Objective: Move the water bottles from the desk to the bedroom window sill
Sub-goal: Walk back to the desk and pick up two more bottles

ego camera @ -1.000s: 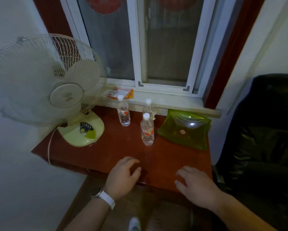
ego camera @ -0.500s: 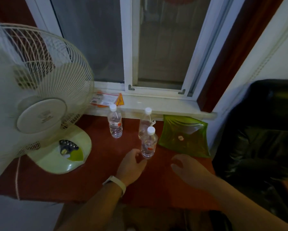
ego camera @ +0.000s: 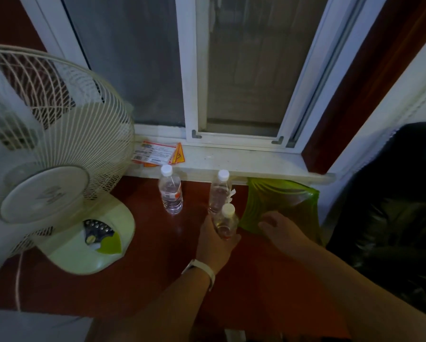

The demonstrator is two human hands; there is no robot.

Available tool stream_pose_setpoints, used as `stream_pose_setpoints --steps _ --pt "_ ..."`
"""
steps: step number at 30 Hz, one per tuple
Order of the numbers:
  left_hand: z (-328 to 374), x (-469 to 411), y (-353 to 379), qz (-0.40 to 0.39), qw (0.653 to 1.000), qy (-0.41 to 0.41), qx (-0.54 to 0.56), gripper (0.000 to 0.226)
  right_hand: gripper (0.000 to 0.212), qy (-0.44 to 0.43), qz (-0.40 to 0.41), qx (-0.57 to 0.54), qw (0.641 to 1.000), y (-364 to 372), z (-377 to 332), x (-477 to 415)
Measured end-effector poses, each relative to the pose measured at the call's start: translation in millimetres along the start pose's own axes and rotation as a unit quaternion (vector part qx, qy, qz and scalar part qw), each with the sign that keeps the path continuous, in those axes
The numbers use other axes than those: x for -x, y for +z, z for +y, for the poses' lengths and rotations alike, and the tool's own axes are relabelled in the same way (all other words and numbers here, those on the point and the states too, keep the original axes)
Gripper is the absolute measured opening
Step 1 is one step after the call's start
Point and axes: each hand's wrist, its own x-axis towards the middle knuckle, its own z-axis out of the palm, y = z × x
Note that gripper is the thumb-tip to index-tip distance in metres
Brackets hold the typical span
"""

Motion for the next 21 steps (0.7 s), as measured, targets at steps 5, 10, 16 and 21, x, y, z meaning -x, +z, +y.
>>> stream_pose_setpoints --steps 5,10,16,21 --pt "7.1 -1.7 5.0 0.007 1.000 0.011 -0.010 0.066 0.030 -0.002 -0.004 -0.013 1.000 -7.8 -4.8 -33.9" --pt "7.8 -1.6 5.5 0.023 0.999 -0.030 -0.002 0.048 0.036 -0.007 -0.039 -0.020 0.999 -0.7 -6.8 -62.4" --pt "16.2 0.4 0.8 0.042 0.997 -0.060 0.010 0.041 0.054 -0.041 -0.073 -0.037 0.996 16.9 -14.3 -97.4" --pt "18.7 3.3 -9.6 0.081 0.995 -0.056 0.013 0.045 0.078 -0.053 -0.082 -0.056 0.994 33.3 -19.4 -117.5"
